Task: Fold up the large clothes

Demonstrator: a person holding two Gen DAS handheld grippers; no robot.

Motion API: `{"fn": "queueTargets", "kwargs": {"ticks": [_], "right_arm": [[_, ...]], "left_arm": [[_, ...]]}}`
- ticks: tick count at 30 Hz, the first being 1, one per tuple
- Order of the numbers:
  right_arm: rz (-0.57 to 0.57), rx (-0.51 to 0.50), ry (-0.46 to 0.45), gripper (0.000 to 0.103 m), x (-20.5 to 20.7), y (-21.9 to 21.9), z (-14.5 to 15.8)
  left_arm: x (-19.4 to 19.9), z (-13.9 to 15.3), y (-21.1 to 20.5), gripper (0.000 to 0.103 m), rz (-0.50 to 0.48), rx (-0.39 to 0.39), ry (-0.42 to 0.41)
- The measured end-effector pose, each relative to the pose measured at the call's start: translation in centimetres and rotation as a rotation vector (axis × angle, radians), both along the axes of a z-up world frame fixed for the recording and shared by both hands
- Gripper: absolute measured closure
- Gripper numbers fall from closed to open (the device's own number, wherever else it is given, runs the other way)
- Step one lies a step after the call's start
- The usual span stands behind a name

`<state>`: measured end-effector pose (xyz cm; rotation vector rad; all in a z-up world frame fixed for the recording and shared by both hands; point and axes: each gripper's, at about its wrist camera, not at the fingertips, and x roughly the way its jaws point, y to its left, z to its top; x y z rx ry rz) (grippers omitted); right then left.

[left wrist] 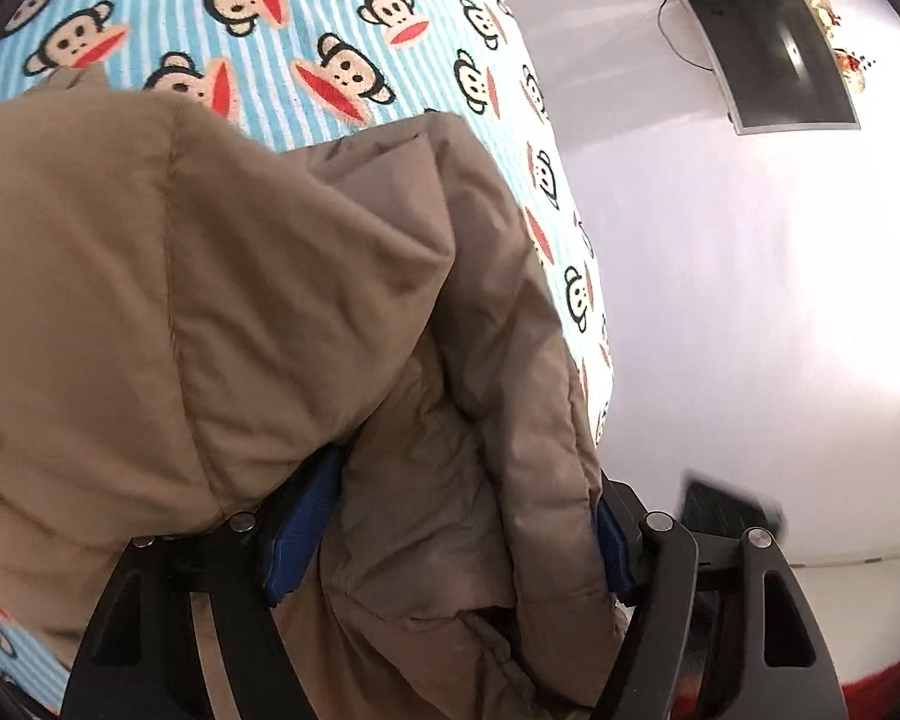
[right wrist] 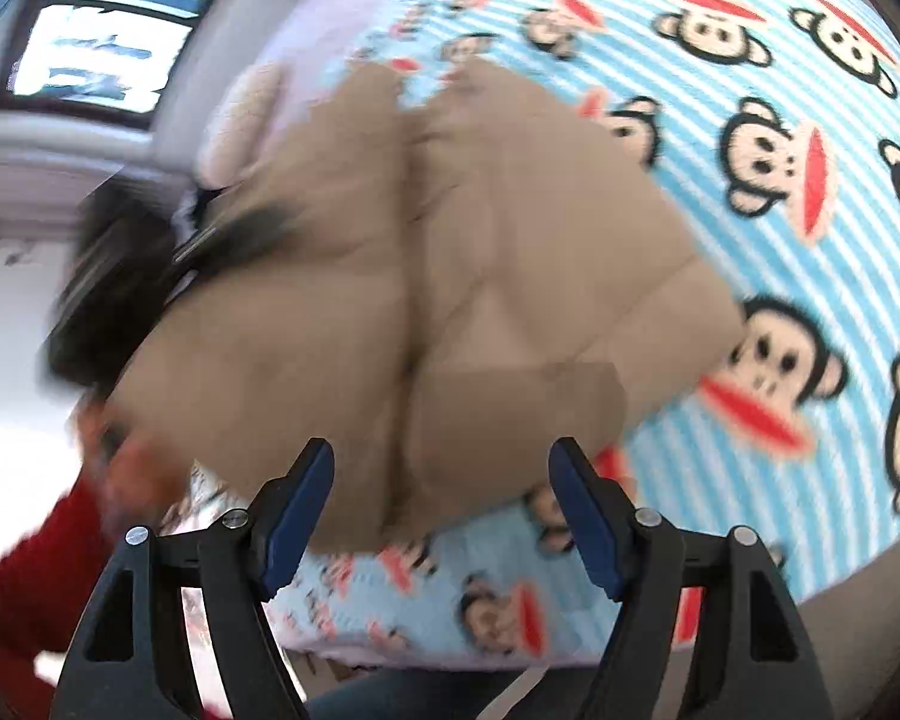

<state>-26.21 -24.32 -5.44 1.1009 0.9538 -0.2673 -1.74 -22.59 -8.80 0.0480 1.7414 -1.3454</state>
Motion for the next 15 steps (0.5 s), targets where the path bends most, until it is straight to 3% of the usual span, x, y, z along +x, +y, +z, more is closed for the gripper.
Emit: {"fn": "queueTargets", "kwargs": {"ticks": [5,8,9,10,11,13,15], "right_arm": [[0.087,-0.009,-0.090,0.020,1.8,3.2,1.5],[0.094,-0.060,-0.071,0.020,3.8,3.7,0.9],[0.072,-0.091,-0.030,0.031,4.5,3.6,0.4],[0.052,-0.099,-0.016,0.070,4.5,3.5,0.1],[0.017,-0.080,-0.009,0.082,4.4,3.0,-0.4],[-0.062,-0.046,-0.007,0.083,3.1,2.1,-1.3],[-0.110,-0.038,0.012,0.085,1.4,1.4,-2.1]], "left_arm": [[-0.9,1.3,-1.2,0.029,-0.027,0.023,-0.058],[-1.5,3.4,-1.2,0.029,-0.049,0.019,-0.155],[-2.0,4.8,-1.0,0.029,-0.056,0.005,-0.219],[-2.1,6.1,-0.6,0.029,-0.060,-0.016,-0.295],[-1.8,7.2,0.5,0.029,-0.054,-0.037,-0.388],[0.2,8.9,2.5,0.029,-0.006,-0.053,-0.565],[1.9,9.2,4.3,0.029,0.068,-0.020,-0.696]]}}
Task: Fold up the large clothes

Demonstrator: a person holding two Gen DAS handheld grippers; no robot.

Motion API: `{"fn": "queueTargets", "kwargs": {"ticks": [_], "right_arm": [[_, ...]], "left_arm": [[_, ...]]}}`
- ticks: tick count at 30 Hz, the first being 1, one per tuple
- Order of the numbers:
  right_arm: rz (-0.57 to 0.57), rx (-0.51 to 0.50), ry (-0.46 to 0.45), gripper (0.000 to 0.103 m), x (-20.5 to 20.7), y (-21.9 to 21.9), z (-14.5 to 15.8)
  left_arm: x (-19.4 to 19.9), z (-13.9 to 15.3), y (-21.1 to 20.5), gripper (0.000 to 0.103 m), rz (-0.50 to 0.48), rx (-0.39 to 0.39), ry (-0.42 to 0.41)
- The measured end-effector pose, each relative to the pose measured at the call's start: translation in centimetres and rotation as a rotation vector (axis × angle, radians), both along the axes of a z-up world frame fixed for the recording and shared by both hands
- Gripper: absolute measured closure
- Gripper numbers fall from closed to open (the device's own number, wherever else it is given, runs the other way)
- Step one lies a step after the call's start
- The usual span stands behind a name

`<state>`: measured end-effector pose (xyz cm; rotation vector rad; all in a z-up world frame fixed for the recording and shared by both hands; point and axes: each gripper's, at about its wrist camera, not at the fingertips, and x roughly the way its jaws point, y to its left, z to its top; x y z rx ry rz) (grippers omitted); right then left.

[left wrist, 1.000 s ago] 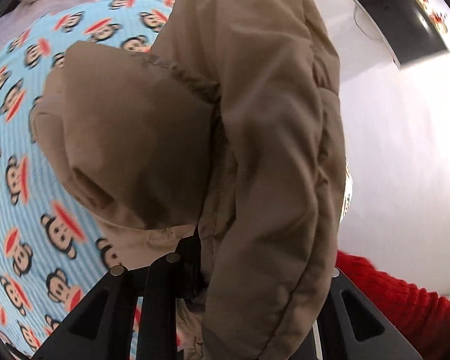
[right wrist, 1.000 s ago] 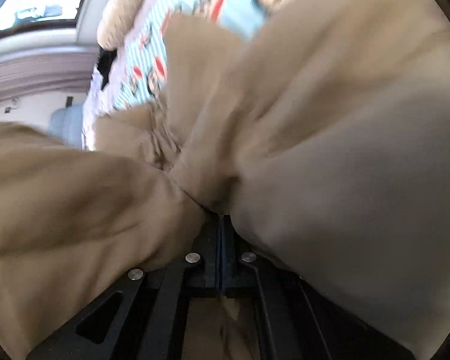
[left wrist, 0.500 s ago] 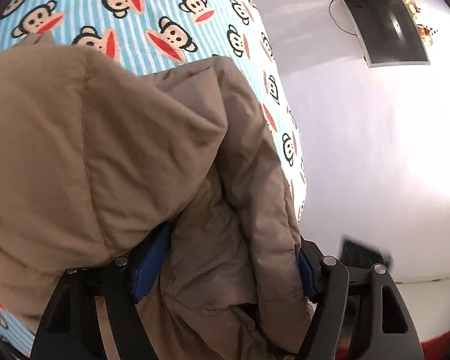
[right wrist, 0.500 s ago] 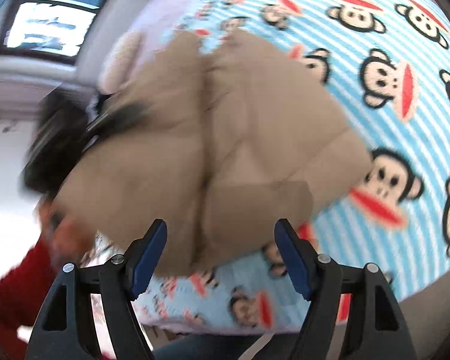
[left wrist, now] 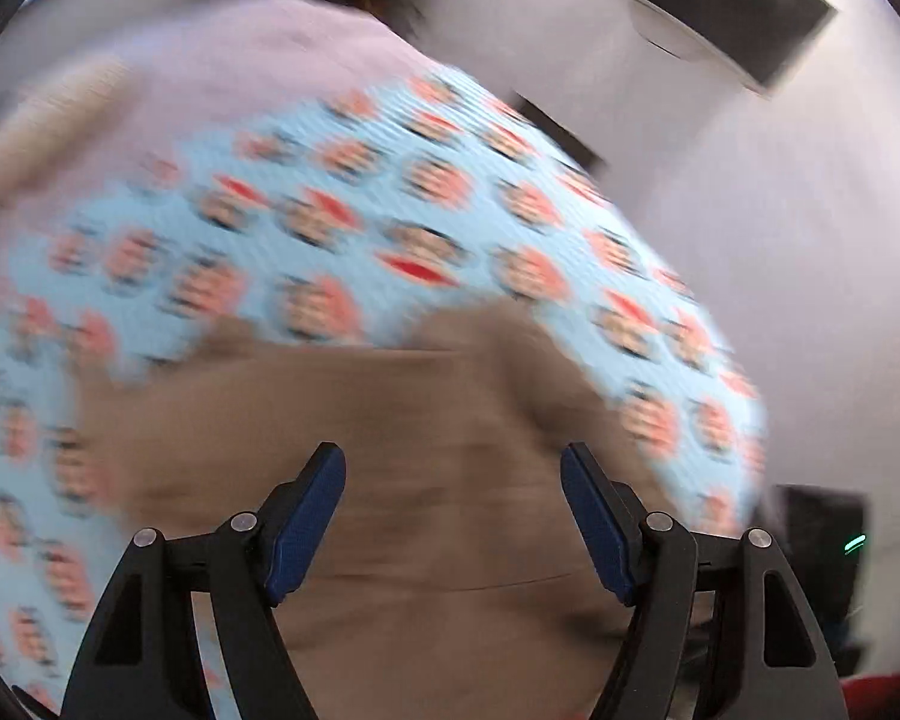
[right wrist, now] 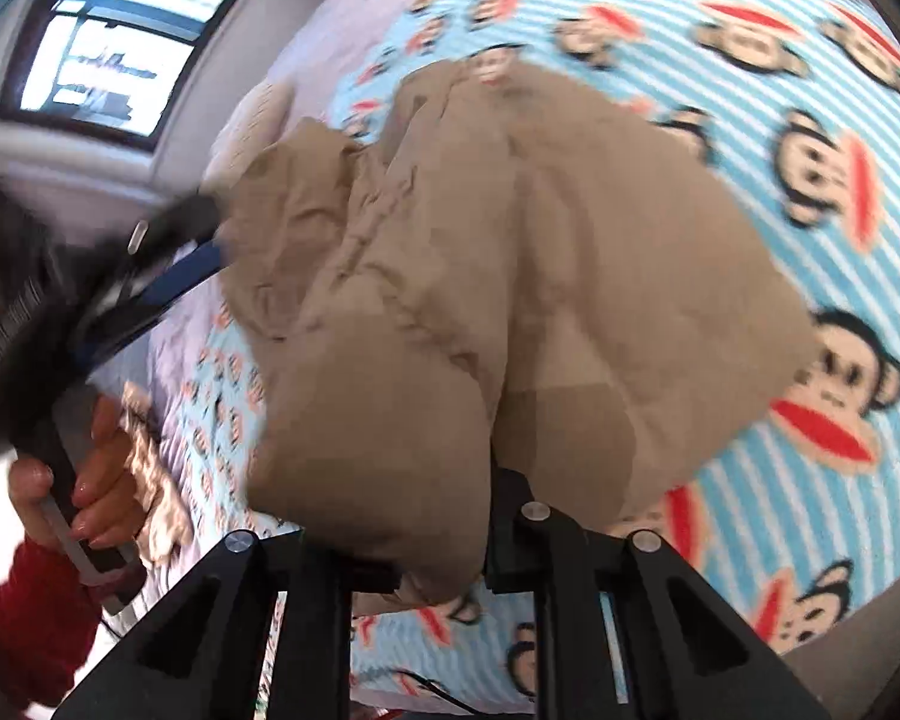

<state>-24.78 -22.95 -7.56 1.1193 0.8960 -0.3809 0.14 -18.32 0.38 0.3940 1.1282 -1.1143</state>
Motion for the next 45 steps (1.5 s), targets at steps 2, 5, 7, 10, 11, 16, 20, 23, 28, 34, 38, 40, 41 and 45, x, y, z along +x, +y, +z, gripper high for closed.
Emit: {"fn": "queueTargets", "kwargs": {"ticks": [2,5,7,10,11,16,20,23,28,34,38,40,41,45], "right_arm": [[-0.029,0.014,0.013,0.085,-1.3,-0.5,-0.8],[-0.070,0.045,0.020,0.085,-3.4,-1.4,-2.1],[-0.089,0.054,0.022,0.085,-4.1,-1.8,-2.8],[-0.111,0.054,0.031,0.085,-5.7,-2.5,-3.2],[-0.126,0.062,0.031,0.085,-6.4,-3.0,-3.5],[-0.204,0.131,0.018,0.082,-9.5,-5.4,-5.6],[-0.233,0.185,0.034,0.081,-11.2,-6.8,-5.2],[-0.212,0.084,0.063,0.078,-12.3,-7.4,-1.5],[-0.090,-0.096,0.024,0.076,-10.4,-8.6,4.4],[0.208,-0.142,0.109,0.076,-1.5,-9.7,0.9],[0.291,-0.145,0.181,0.076,-0.5,-9.3,-2.0],[0.288,-0.114,0.178,0.076,-0.8,-9.7,-3.0],[0.283,-0.100,0.173,0.076,-1.1,-9.8,-3.2],[0.269,-0.049,0.166,0.076,-1.5,-10.7,-3.0]], "left_arm": [[2.4,-1.7,1.1,0.029,0.096,0.043,-0.045],[5.1,-6.0,0.6,0.029,0.169,0.084,-0.032],[4.9,-7.7,-1.0,0.029,0.170,0.088,-0.040],[3.0,-9.2,-5.1,0.029,0.132,0.085,-0.094],[2.3,-9.7,-6.6,0.029,0.123,0.086,-0.101],[0.6,-12.1,-13.1,0.029,0.095,0.110,-0.095],[-0.3,-13.4,-14.4,0.029,0.092,0.143,-0.108],[0.0,-13.6,-14.2,0.029,0.101,0.150,-0.096],[0.1,-13.5,-14.1,0.029,0.104,0.169,-0.102],[0.1,-10.2,-12.9,0.029,0.136,0.175,-0.124],[0.4,-6.1,-8.6,0.029,0.165,0.140,-0.132],[0.2,-4.9,-5.8,0.029,0.185,0.148,-0.133],[0.1,-4.5,-4.3,0.029,0.201,0.155,-0.125],[-1.0,-4.2,1.4,0.029,0.281,0.200,-0.078]]}}
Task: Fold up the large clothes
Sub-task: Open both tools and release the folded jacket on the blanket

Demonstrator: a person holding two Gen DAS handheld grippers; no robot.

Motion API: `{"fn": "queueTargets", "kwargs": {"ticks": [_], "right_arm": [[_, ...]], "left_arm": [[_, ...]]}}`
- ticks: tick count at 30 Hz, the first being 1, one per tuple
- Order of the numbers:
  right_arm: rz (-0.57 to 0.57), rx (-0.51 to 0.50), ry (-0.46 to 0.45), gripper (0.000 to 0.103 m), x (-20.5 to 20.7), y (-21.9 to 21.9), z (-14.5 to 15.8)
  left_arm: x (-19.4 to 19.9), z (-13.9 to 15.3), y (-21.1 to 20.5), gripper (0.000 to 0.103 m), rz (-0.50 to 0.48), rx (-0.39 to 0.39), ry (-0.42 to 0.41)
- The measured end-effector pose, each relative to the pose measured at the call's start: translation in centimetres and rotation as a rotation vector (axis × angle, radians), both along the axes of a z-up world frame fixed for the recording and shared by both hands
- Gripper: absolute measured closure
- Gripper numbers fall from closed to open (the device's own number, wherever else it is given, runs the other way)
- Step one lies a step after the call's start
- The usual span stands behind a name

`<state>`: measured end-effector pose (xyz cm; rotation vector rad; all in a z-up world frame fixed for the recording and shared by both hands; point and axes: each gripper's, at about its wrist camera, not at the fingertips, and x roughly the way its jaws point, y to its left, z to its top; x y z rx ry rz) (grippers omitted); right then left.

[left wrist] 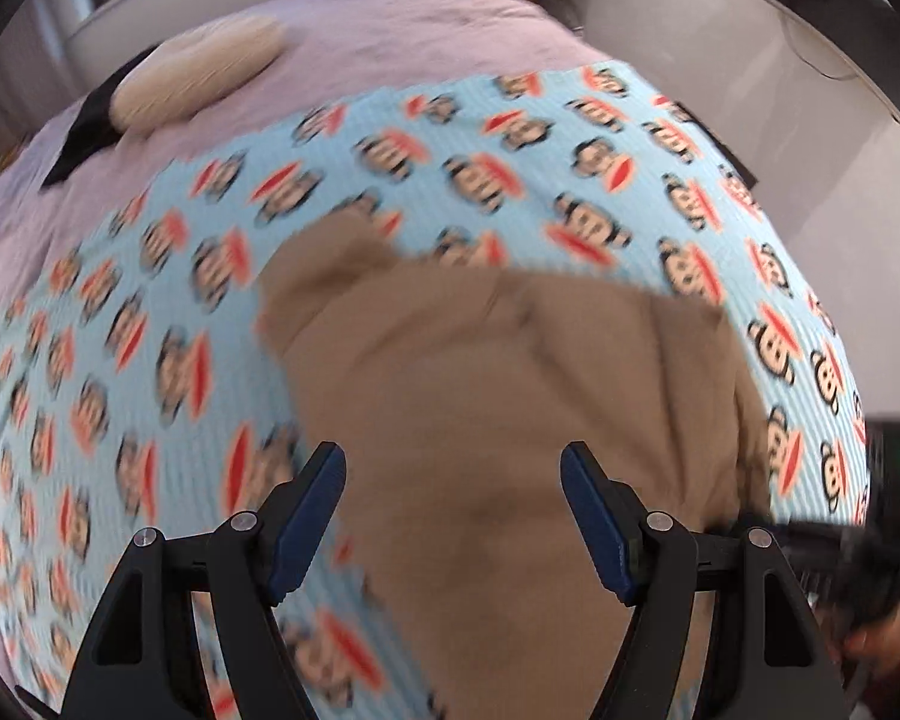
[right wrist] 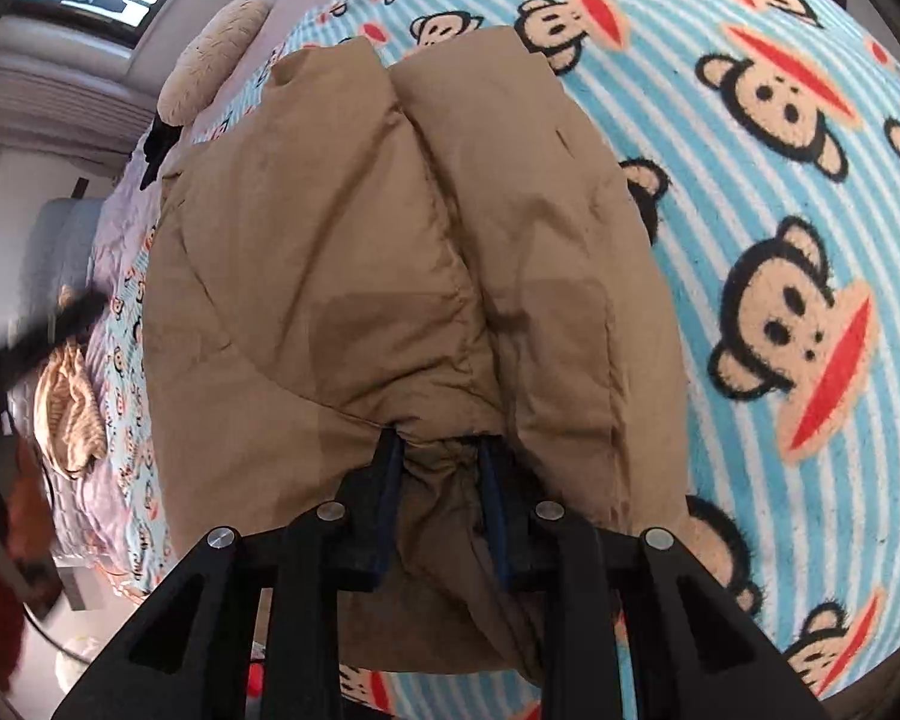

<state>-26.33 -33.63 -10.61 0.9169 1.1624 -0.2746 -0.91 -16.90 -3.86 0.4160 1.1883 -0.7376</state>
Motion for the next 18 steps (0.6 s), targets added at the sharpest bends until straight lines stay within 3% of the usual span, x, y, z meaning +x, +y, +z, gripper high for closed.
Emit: {"fn": "queueTargets", "kwargs": {"ticks": [5,9,10,17,18], "right_arm": [[0.002,0.014,0.022,0.073,0.5,-0.3,0.2],[0.004,-0.001,0.049,0.069,0.7,0.6,0.9],[0.003,-0.004,0.054,0.066,1.1,0.7,0.8],[-0.011,-0.057,0.087,0.052,1.7,1.7,2.3],[-0.019,-0.059,0.089,0.046,1.8,1.9,2.6]], "left_arm": [[-2.0,-1.2,5.0,0.028,0.116,0.036,0.070],[-3.2,-1.5,7.6,0.002,0.196,0.008,0.097],[-3.4,-1.5,8.1,0.001,0.207,-0.002,0.102],[-3.3,-1.9,10.2,0.001,0.219,-0.014,0.139],[-3.2,-2.1,10.5,0.001,0.216,-0.017,0.140]]}}
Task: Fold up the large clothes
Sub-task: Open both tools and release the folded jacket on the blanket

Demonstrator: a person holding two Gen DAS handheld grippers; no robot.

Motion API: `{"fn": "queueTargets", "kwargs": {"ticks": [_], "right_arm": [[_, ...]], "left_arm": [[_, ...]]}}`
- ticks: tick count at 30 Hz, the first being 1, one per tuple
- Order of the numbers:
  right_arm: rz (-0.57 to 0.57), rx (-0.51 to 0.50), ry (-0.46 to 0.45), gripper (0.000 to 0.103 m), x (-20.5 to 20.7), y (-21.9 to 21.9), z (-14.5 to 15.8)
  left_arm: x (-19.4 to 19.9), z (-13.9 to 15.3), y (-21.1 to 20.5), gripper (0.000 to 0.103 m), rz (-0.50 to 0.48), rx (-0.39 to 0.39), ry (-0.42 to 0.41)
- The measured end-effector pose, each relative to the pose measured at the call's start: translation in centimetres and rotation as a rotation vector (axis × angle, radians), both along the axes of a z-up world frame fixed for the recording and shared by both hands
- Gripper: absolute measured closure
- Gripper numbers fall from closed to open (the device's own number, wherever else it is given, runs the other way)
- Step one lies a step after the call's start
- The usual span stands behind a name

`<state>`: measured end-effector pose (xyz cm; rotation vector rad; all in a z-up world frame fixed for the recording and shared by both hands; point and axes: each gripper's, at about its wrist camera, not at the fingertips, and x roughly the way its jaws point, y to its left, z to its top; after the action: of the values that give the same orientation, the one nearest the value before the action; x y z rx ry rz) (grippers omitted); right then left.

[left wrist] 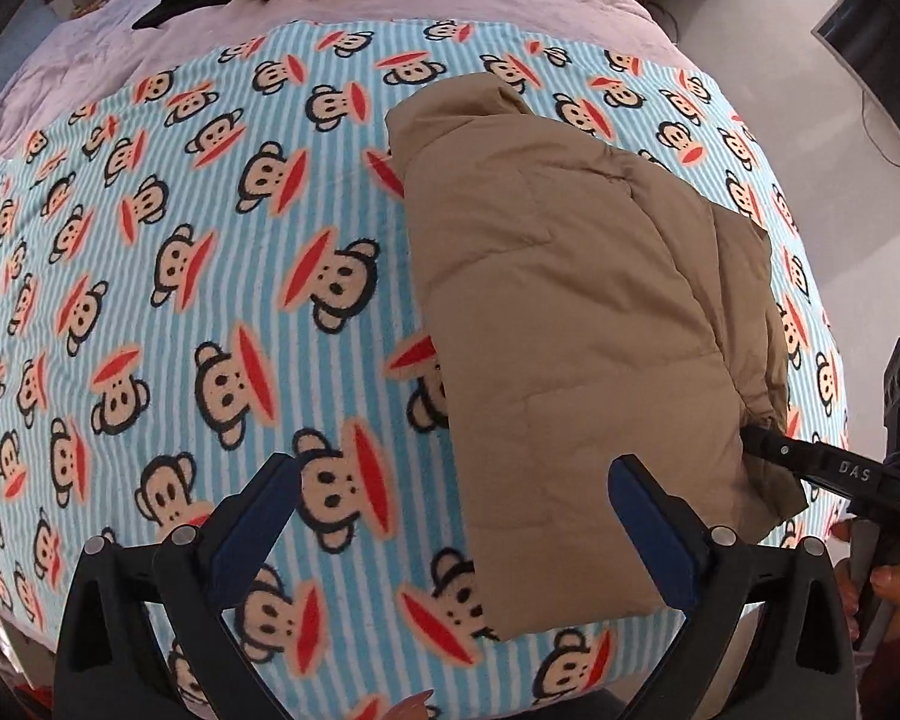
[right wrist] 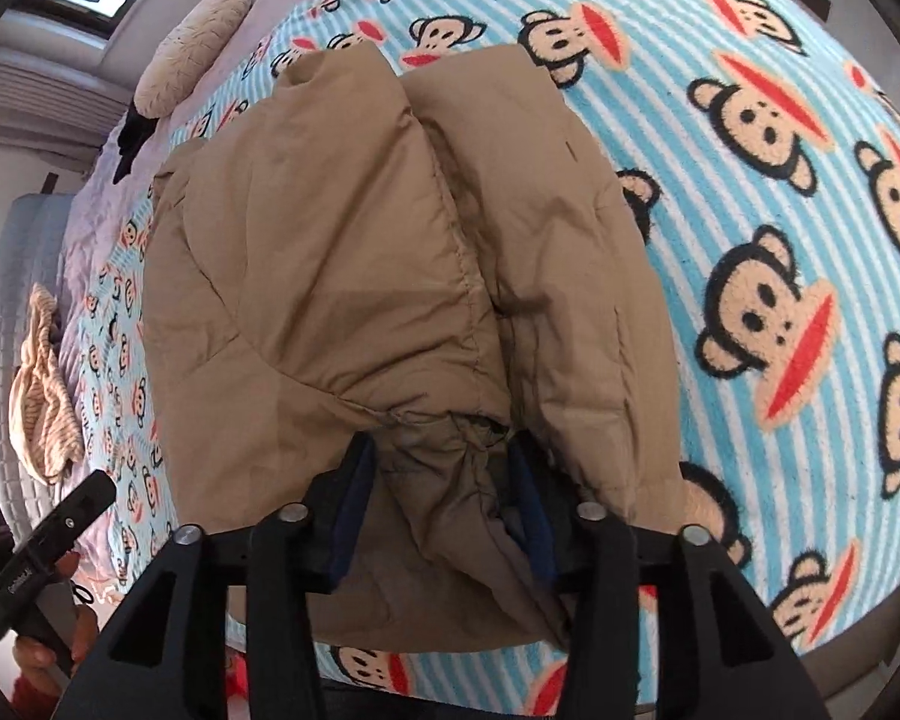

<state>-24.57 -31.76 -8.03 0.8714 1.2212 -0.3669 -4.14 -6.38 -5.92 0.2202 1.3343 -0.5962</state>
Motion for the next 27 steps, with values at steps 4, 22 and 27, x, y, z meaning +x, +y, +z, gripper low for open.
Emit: {"fn": "queueTargets", "kwargs": {"ticks": [4,22,27], "right_arm": [[-0.004,-0.030,-0.001,0.031,0.3,0.9,0.9],[-0.015,-0.083,-0.030,0.016,0.0,0.2,2.9],[0.057,-0.095,-0.023,0.016,1.0,-1.9,2.8]], "left_arm": [[0.6,-0.6,0.9,0.001,0.000,-0.009,0.009],[1.2,-3.0,1.2,0.001,-0.054,0.024,0.039],[1.6,-3.0,0.4,0.001,0.004,0.035,0.034]]}}
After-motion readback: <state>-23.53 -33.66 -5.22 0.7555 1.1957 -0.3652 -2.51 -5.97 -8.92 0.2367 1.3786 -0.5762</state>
